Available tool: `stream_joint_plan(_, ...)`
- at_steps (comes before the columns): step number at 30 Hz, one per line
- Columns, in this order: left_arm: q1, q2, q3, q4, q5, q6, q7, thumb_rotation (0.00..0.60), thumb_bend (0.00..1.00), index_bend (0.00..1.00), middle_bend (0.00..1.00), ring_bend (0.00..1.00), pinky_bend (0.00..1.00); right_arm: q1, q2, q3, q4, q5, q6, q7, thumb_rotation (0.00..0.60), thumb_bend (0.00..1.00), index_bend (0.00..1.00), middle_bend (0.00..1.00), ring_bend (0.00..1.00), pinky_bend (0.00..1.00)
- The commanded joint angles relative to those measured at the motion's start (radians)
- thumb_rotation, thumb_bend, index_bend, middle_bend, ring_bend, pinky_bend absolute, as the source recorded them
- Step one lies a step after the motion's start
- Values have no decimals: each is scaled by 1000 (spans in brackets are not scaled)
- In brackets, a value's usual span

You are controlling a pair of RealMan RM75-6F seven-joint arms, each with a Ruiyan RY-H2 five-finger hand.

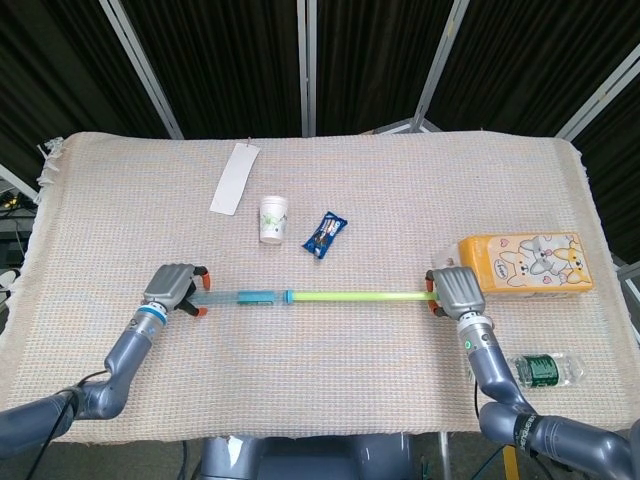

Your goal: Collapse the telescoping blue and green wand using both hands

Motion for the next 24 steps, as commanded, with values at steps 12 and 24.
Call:
stream_joint_plan(12, -11, 19, -1, -37, -26, 15, 17, 600, 443, 778, 994, 917, 1000, 0, 20, 1, -25, -2, 12, -2, 600, 443, 676, 1000, 1000, 1000)
stream_joint_plan(24, -22, 28, -14, -82, -18, 43, 4, 600, 440, 817, 994, 917, 1000, 15, 23, 0, -88, 0, 14, -21, 600, 452, 678, 1000, 1000, 1000)
